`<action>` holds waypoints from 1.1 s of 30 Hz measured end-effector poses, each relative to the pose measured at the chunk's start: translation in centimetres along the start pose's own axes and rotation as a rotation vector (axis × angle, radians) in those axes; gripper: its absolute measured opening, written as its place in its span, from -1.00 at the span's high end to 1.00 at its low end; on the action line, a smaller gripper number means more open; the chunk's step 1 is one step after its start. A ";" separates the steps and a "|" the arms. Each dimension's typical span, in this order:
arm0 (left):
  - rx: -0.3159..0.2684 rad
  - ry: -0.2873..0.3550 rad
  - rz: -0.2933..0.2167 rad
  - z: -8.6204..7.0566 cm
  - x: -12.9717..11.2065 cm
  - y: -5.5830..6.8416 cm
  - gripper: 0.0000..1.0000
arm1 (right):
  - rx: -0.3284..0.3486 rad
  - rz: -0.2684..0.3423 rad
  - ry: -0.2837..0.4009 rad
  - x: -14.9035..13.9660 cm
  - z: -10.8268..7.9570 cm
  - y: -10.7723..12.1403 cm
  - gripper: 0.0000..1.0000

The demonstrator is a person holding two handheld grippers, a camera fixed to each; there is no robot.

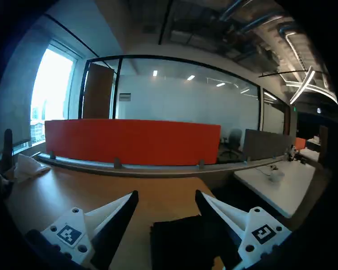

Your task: Fold towel

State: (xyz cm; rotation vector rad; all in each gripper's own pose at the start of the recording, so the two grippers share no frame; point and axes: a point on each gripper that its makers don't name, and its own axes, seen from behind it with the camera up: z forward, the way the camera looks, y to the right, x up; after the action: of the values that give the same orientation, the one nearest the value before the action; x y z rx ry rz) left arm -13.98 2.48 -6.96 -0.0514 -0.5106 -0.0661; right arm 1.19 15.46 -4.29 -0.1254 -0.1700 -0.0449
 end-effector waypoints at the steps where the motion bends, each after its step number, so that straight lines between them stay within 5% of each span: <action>1: 0.001 0.014 -0.004 0.1 0.5 -0.1 -0.95 | 0.006 0.001 0.005 0.3 0.0 -0.4 -0.96; 19: 0.008 0.176 0.001 1.7 7.5 -0.7 -0.94 | 0.092 0.017 0.059 3.7 0.9 -7.2 -0.95; 33: 0.002 0.298 -0.005 1.3 11.8 -0.2 -0.94 | 0.154 0.040 0.094 5.6 1.1 -13.0 -0.96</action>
State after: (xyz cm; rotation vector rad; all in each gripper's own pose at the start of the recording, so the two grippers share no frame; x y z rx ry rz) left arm -4.35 1.73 -0.04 -0.0371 -0.2129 -0.0763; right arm 5.76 2.57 -0.65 0.0273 -0.0763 0.0019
